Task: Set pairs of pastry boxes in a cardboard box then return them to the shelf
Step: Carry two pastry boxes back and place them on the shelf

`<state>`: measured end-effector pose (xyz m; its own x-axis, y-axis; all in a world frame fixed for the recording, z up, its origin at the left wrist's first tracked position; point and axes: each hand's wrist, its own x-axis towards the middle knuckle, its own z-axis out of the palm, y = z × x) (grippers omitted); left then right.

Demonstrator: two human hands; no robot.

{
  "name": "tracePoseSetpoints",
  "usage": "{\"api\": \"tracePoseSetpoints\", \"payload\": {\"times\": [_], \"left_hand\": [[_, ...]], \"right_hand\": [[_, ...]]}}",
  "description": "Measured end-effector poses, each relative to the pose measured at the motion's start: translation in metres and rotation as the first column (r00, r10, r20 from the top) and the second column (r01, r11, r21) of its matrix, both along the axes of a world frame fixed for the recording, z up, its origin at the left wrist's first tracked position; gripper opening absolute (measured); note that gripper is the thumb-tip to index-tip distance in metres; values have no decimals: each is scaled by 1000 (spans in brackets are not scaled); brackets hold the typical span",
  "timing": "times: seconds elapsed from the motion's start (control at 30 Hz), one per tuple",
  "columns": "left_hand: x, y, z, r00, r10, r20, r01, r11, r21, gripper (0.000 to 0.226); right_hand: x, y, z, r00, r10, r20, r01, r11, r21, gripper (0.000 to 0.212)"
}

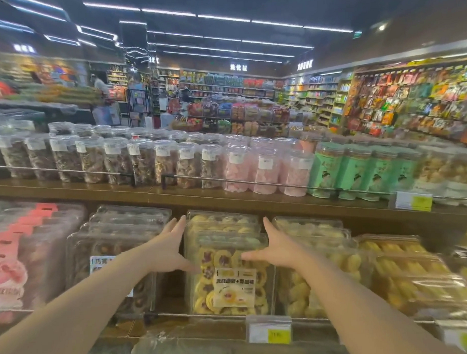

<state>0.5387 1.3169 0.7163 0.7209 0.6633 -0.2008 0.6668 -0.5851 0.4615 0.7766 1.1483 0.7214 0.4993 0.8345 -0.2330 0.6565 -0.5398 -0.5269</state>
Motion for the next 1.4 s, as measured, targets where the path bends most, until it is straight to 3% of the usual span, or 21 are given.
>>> {"api": "tracePoseSetpoints", "payload": {"times": [0.27, 0.43, 0.57, 0.87, 1.17, 1.4], "left_hand": [[65, 17, -8, 990, -33, -136, 37, 999, 24, 164], [52, 21, -28, 999, 13, 47, -10, 998, -58, 167], [43, 35, -28, 998, 20, 67, -10, 990, -139, 179], [39, 44, -33, 992, -46, 114, 65, 984, -166, 152], [49, 43, -24, 994, -107, -38, 102, 989, -104, 165], [52, 41, -28, 996, -82, -30, 80, 995, -67, 164]], "right_hand": [[26, 47, -25, 1000, 29, 2, -29, 998, -61, 145], [26, 45, -31, 994, 6, -110, -3, 1000, 25, 158], [12, 53, -29, 990, -4, -144, 11, 999, 42, 156], [0, 56, -28, 974, -75, -213, 98, 990, 98, 156], [6, 56, -34, 989, -18, -150, 29, 997, 73, 150], [5, 58, -26, 993, -9, -121, 11, 1000, 18, 148]]}}
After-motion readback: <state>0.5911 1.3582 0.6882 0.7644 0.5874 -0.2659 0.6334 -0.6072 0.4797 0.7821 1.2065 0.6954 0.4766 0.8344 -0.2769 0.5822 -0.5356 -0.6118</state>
